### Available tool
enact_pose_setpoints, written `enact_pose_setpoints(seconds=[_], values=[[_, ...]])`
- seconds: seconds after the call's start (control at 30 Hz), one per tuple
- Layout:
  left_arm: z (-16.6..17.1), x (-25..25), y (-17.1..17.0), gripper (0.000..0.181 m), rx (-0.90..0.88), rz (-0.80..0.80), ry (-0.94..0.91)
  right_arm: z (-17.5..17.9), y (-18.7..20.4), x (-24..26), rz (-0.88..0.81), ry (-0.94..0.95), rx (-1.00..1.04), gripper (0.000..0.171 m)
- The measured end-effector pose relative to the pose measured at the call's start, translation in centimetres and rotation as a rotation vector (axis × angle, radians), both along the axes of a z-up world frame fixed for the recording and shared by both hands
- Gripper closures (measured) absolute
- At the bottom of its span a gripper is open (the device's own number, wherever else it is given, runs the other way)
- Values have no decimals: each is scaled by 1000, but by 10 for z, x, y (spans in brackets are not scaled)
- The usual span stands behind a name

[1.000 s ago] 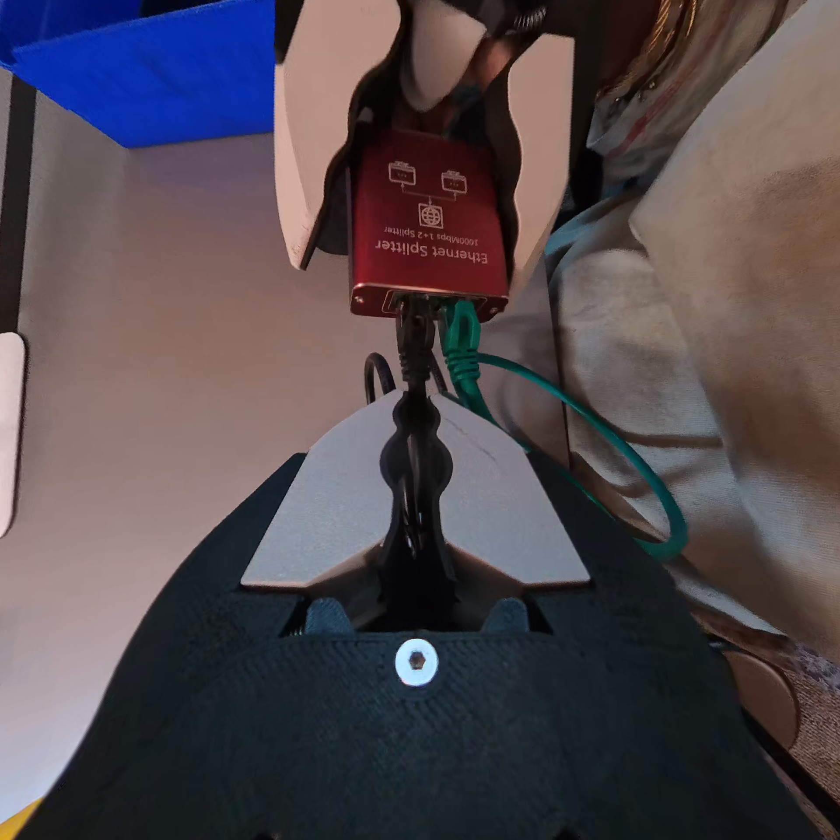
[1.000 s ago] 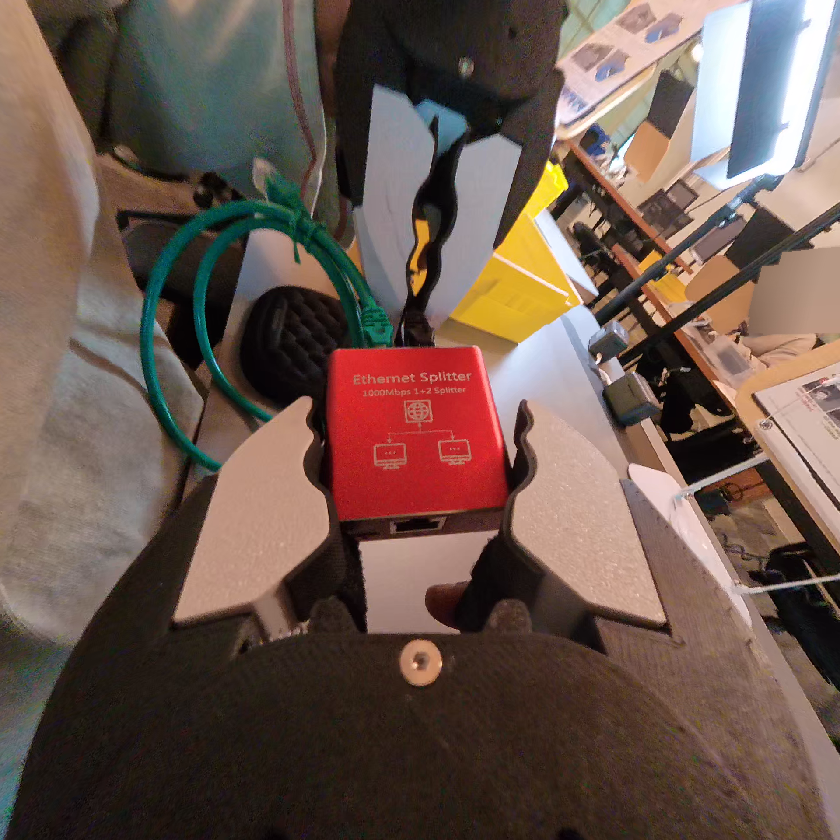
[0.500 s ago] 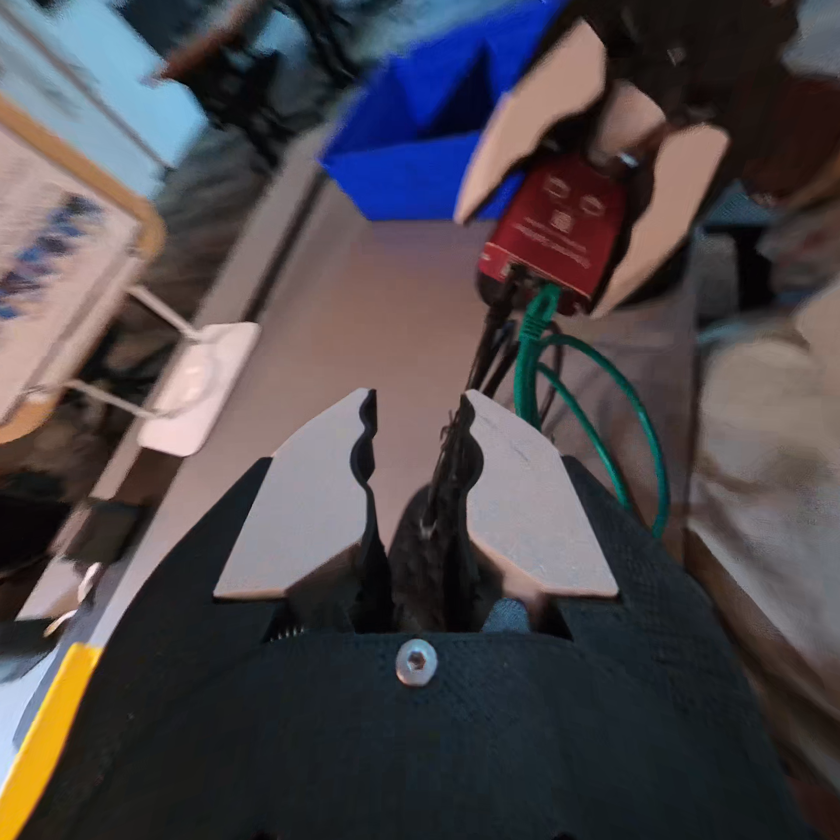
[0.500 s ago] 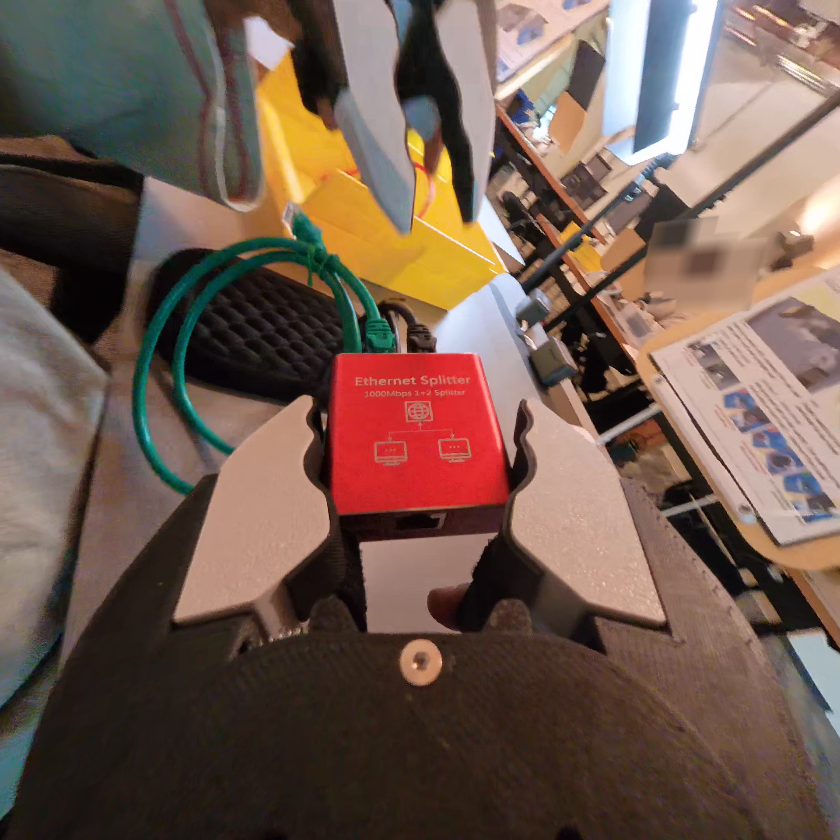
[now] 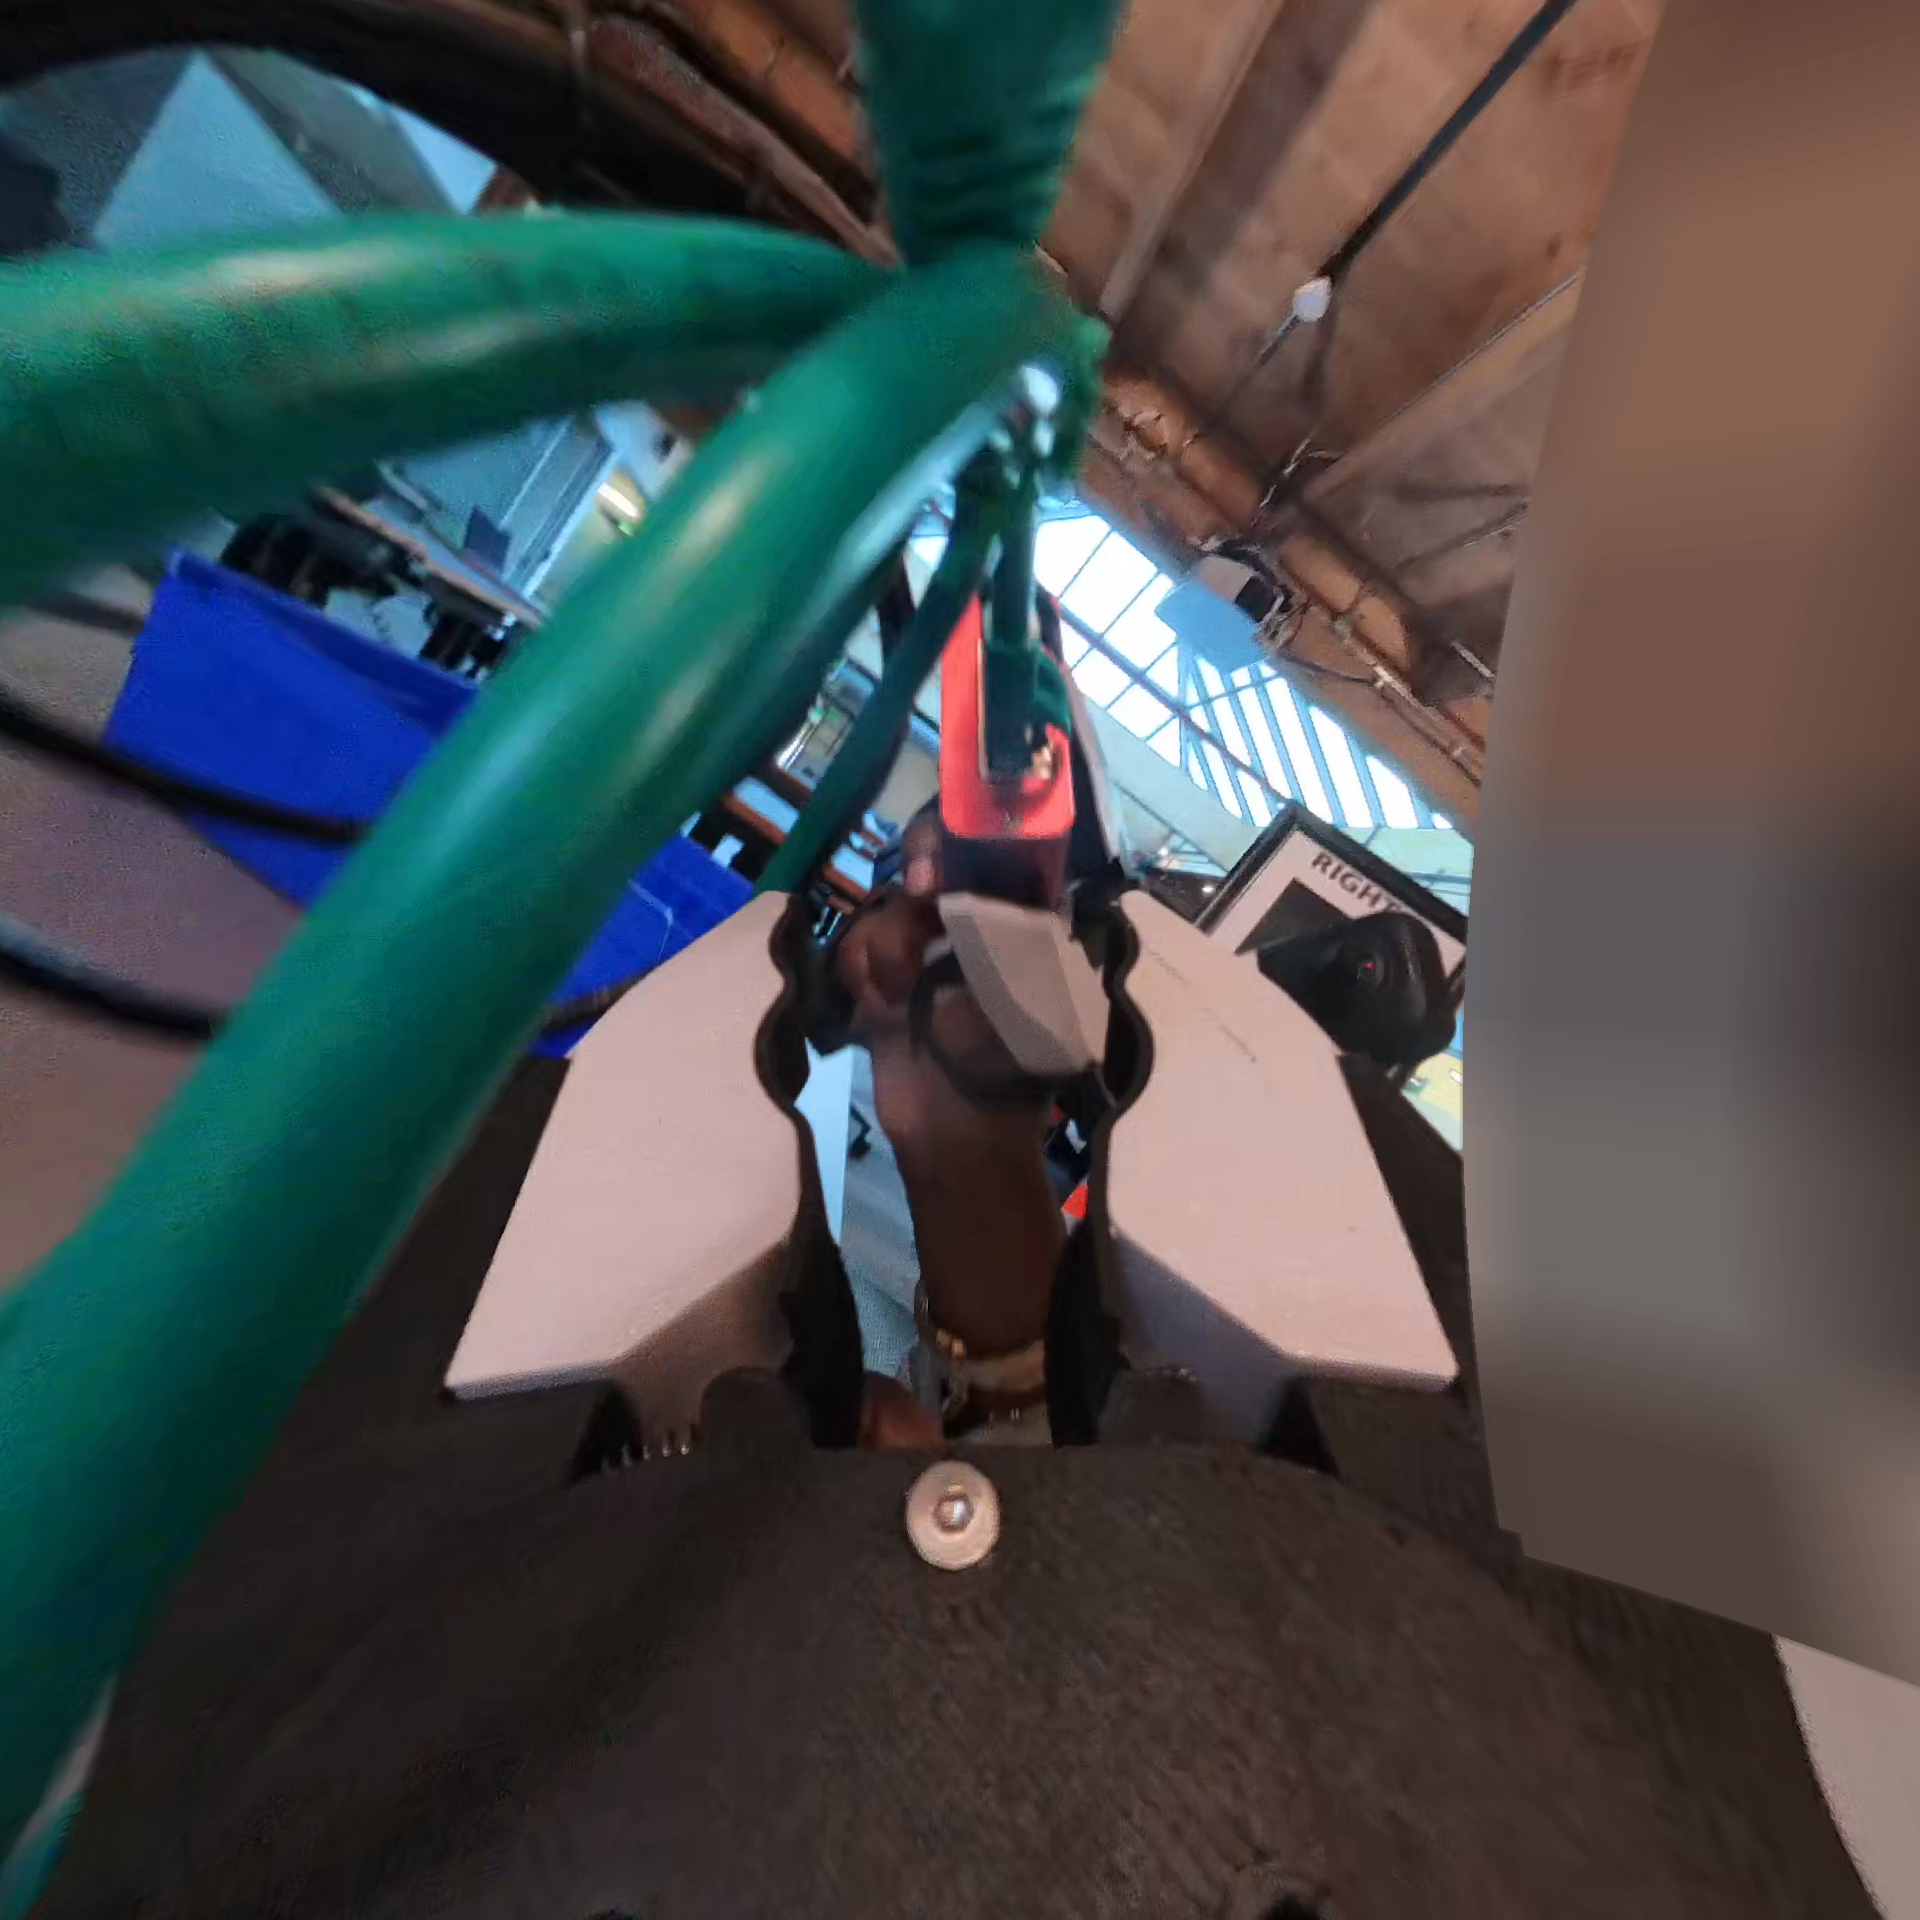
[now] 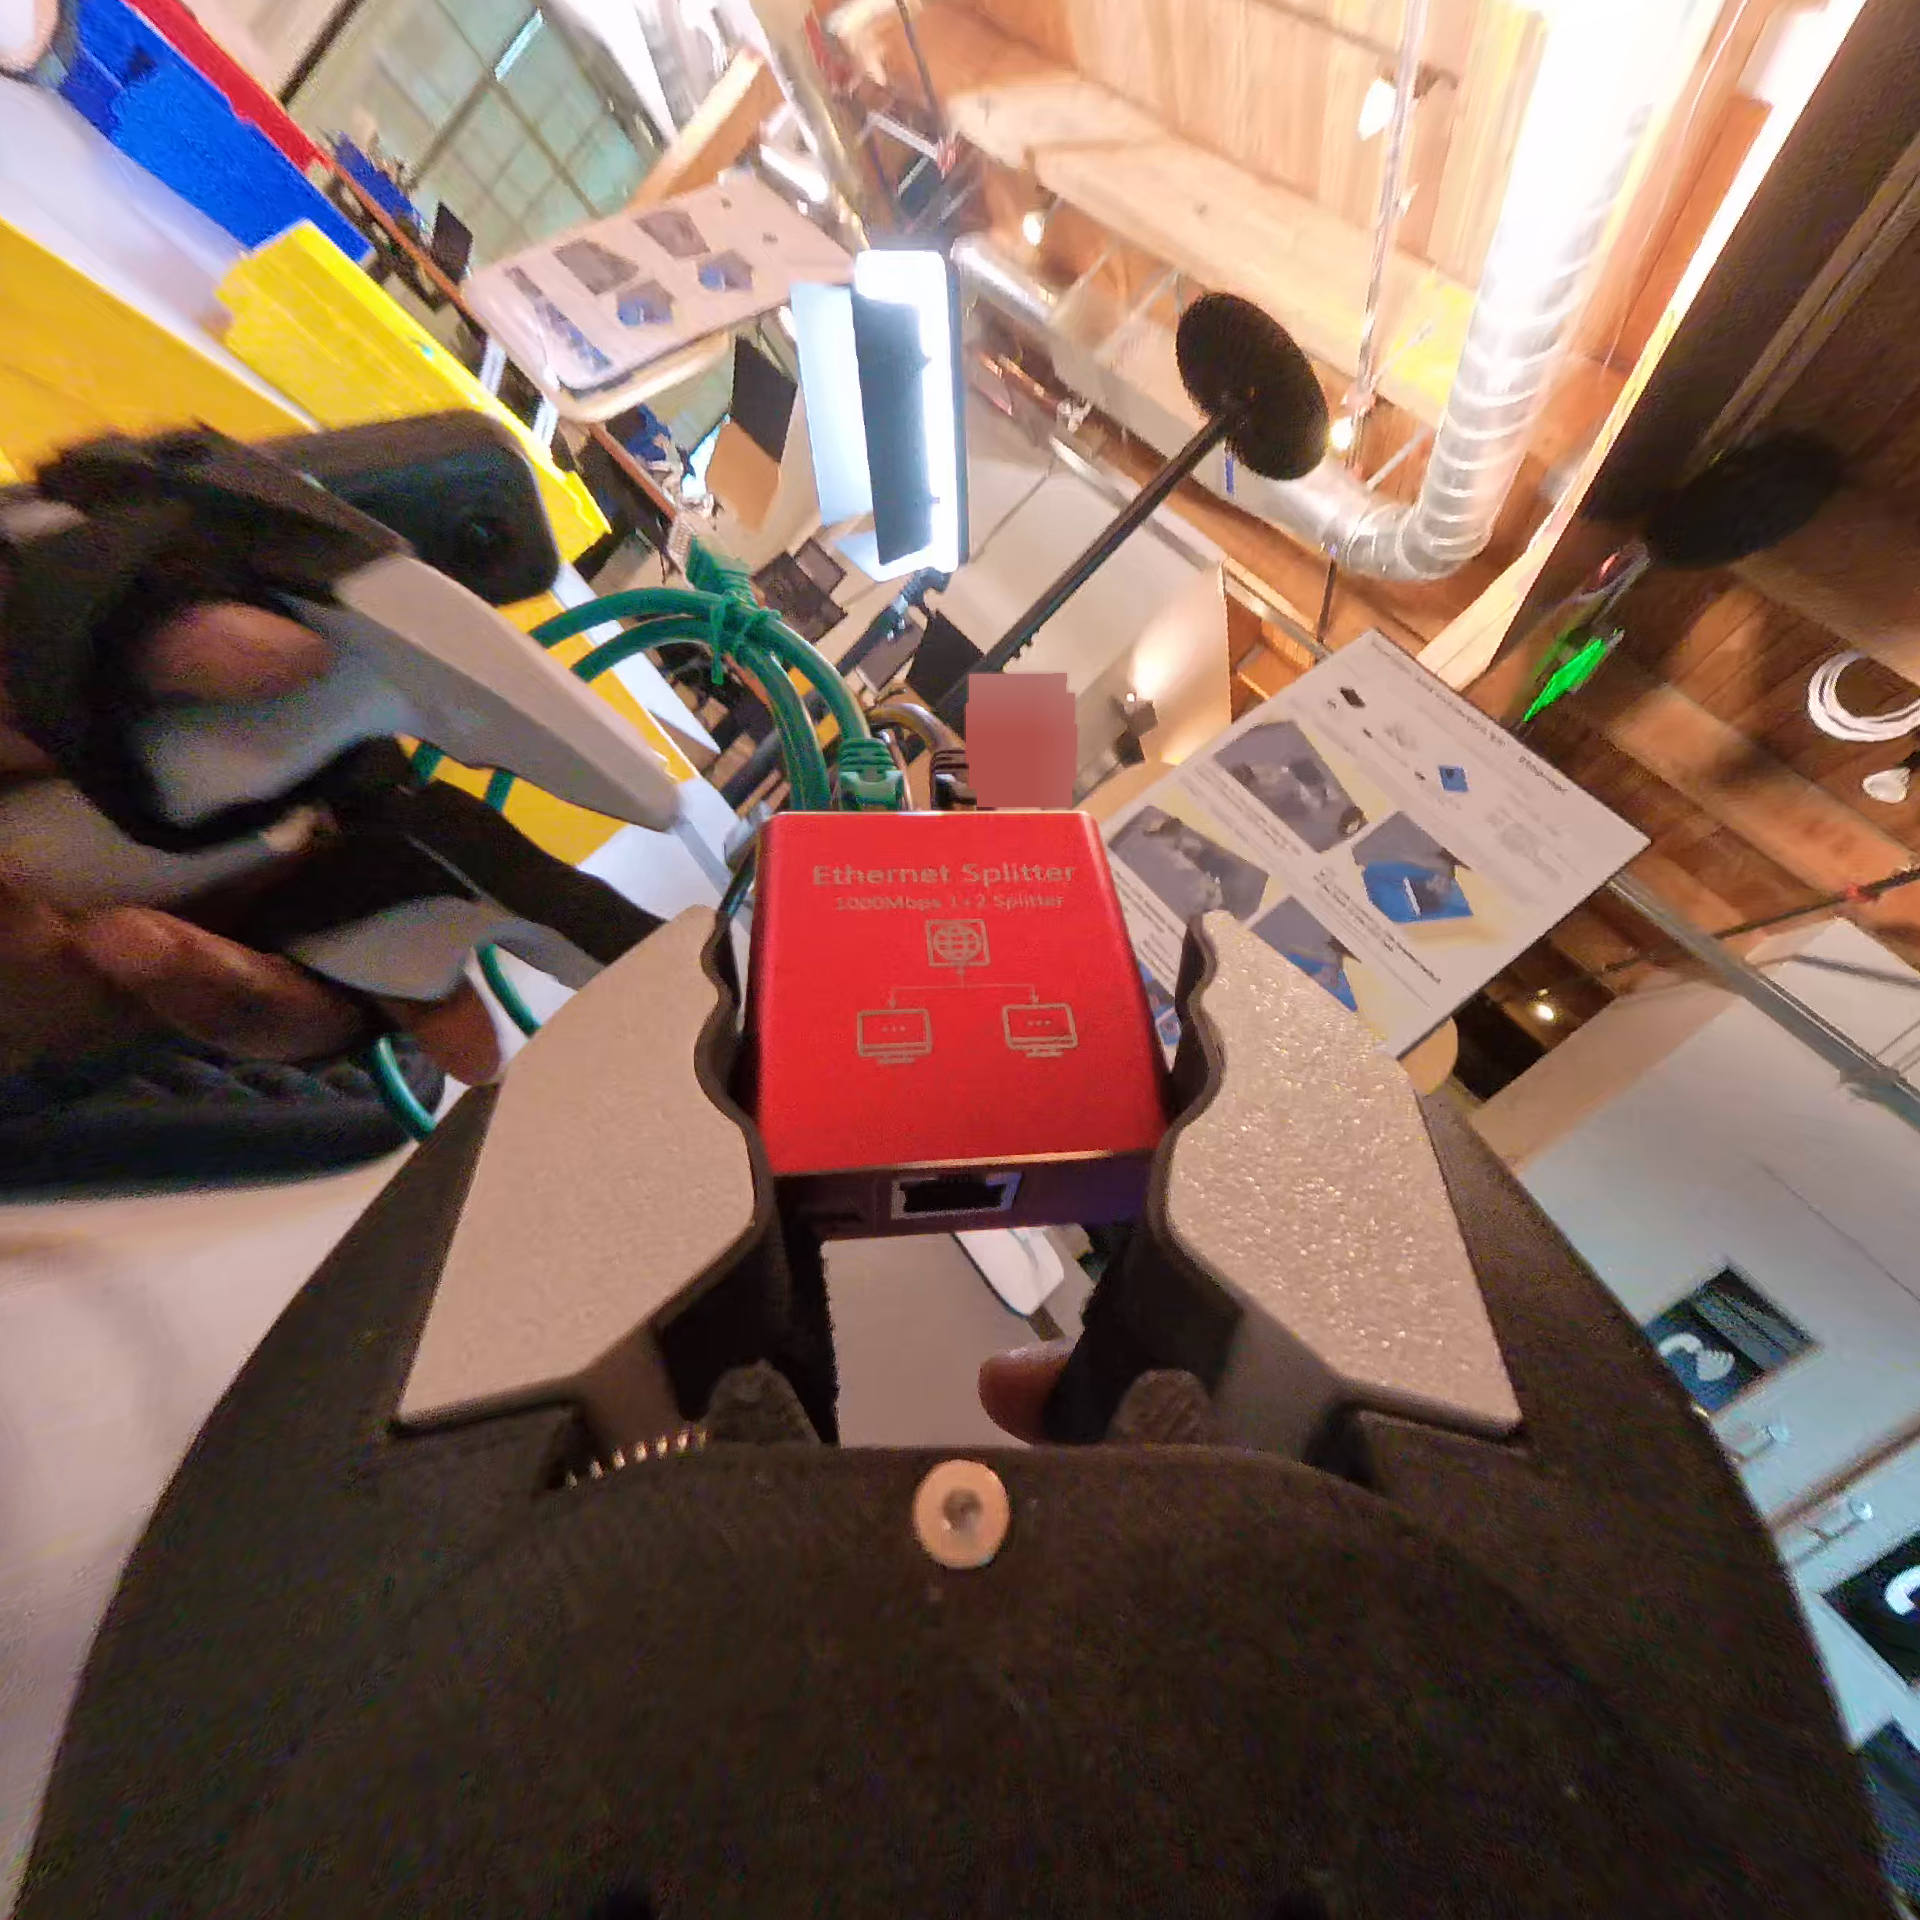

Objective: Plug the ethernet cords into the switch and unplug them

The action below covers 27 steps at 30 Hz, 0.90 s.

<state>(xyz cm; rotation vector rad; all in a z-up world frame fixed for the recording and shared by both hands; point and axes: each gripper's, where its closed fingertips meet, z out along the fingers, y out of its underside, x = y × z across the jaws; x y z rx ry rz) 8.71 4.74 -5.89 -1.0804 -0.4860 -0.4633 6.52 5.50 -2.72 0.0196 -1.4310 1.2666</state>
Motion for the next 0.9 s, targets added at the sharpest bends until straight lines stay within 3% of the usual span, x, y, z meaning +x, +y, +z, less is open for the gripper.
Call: enact_pose_setpoints(seconds=[0.07,0.13,0.23,0.3,0.43,0.5,0.6,0.67,0.8,0.9], values=[[11,8,4,133,43,-41,54,-3,-9,3,23,-2,-1,89],[12,7,6,153,13,-2,90,-7,-16,5,38,-6,1,89],[4,9,-1,155,-100,3,176,-19,-22,9,116,-62,52,89],[-7,10,-9,155,-242,-49,227,-32,-25,20,309,-254,49,99],[-41,19,-28,155,-636,-135,429,-34,-18,28,677,-753,-185,105],[-48,23,-33,156,-717,-168,470,-39,-24,40,865,-917,-236,110],[-48,28,-32,155,-732,-216,485,-66,-38,39,889,-1059,-184,133],[-52,27,-33,155,-763,-216,501,-68,-43,44,961,-1054,-190,144],[-38,11,-29,153,-663,-66,457,-45,-34,28,1001,-960,-444,145],[-31,3,-22,131,-511,37,394,-27,-19,14,1047,-927,-720,146]])
